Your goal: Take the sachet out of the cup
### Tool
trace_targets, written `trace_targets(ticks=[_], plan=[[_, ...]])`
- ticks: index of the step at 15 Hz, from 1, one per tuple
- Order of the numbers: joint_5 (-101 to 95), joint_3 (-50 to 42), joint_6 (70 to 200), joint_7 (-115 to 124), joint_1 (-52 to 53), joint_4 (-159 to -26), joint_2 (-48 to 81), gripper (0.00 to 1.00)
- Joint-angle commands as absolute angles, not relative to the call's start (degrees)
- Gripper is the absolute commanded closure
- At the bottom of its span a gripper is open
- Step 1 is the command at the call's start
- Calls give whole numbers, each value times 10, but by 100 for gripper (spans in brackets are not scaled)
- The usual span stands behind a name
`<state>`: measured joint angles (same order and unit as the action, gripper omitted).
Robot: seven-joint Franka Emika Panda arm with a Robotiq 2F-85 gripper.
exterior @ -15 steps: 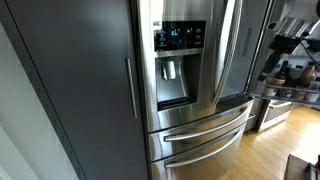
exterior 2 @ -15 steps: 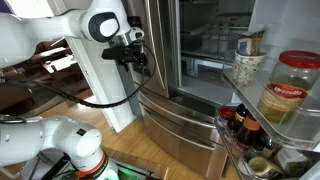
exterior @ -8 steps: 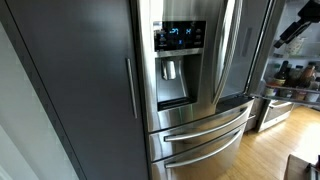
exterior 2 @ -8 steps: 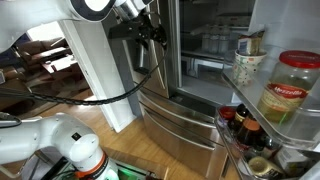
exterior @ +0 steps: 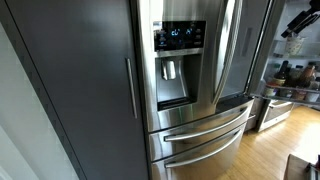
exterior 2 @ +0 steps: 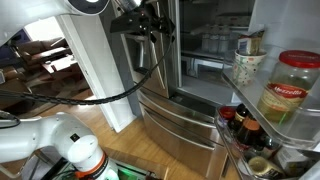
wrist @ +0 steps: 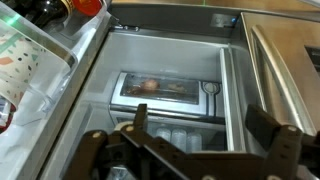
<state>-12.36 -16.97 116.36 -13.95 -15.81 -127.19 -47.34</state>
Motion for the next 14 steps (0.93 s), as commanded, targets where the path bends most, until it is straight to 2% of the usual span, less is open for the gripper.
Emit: trace_targets(ticks=[1,3,14], plan=[[-129,-174,1162,-135,-151,-1269,-473,0],[-129,-174,1163,-135,-151,-1269,-472,0],[-192,-193,1237,76,-302,-1220,-373,0]])
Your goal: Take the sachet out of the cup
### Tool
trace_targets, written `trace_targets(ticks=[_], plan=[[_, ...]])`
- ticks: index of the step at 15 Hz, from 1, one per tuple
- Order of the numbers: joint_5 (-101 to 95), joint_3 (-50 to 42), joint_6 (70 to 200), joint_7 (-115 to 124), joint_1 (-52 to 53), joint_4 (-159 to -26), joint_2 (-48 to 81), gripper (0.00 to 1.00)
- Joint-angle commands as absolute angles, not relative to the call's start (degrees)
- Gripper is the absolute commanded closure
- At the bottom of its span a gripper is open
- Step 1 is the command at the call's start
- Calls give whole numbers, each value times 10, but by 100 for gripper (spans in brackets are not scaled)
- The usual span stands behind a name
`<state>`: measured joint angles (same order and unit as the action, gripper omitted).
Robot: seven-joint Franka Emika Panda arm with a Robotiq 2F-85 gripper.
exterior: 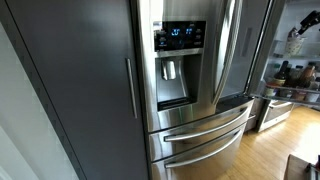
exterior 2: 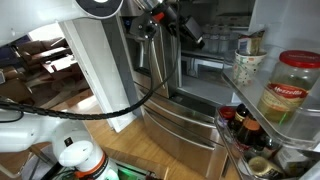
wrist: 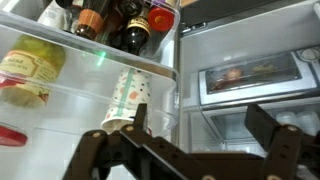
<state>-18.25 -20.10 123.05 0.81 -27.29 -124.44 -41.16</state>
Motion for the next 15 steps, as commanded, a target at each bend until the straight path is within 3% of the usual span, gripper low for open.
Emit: trace_targets(ticks=[1,8,15], plan=[[-160,-196,1228,97,-294,-1215,-372,0],[-138,-199,1233,91,-288,-1218,-379,0],[-238,-175,1390,186,-379,-1223,-315,0]])
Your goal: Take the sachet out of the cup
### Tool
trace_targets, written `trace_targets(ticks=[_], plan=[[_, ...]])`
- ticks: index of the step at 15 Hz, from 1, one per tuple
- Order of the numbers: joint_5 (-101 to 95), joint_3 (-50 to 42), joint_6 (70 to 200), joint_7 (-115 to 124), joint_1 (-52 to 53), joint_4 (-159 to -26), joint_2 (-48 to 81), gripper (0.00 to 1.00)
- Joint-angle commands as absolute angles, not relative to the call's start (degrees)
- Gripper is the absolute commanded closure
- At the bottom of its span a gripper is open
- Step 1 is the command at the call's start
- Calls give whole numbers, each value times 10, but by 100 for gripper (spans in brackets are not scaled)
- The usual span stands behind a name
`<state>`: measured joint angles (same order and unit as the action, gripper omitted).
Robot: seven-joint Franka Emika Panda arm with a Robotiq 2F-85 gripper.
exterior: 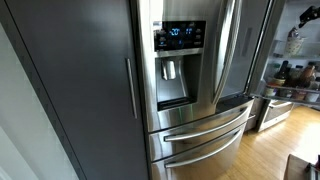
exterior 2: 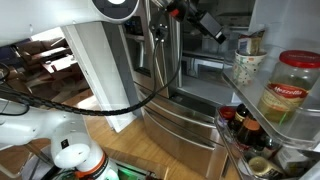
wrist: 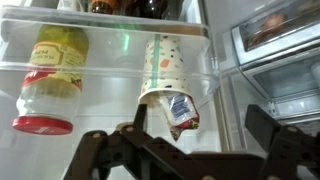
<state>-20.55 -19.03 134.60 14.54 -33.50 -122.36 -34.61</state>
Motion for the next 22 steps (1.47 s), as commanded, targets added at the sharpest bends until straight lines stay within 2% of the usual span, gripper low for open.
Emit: trace_targets(ticks=[1,7,22], plan=[[-244,-170,1397,196,-393,-1221,-306,0],[-278,-135,1404,277,-479,-1213,-265,0],[-213,-153,1424,294,-481,-1190,-212,0]])
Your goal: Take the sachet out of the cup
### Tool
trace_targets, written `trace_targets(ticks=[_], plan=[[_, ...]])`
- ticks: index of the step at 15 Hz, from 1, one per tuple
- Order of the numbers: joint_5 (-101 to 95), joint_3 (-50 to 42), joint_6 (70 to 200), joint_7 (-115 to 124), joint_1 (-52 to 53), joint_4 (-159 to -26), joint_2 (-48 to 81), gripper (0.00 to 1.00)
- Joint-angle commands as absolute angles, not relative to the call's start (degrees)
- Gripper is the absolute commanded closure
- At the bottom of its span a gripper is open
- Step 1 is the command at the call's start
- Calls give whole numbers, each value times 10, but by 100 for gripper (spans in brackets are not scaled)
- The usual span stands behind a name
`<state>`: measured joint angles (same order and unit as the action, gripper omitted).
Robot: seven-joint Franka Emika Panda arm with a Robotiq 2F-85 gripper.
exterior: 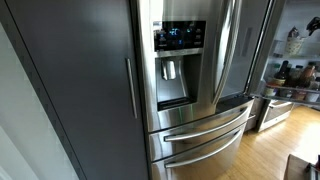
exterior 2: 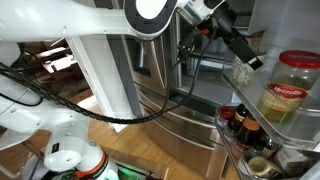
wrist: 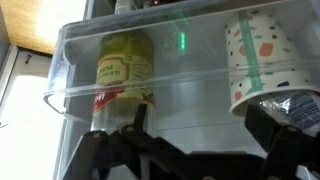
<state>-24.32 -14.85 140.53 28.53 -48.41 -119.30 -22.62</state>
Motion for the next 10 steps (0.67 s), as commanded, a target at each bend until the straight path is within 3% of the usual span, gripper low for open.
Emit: trace_targets(ticks=[1,10], plan=[[-204,-153,1429,294,-480,-1191,-211,0],[-157,-153,1461,284,-476,-1196,-195,0]])
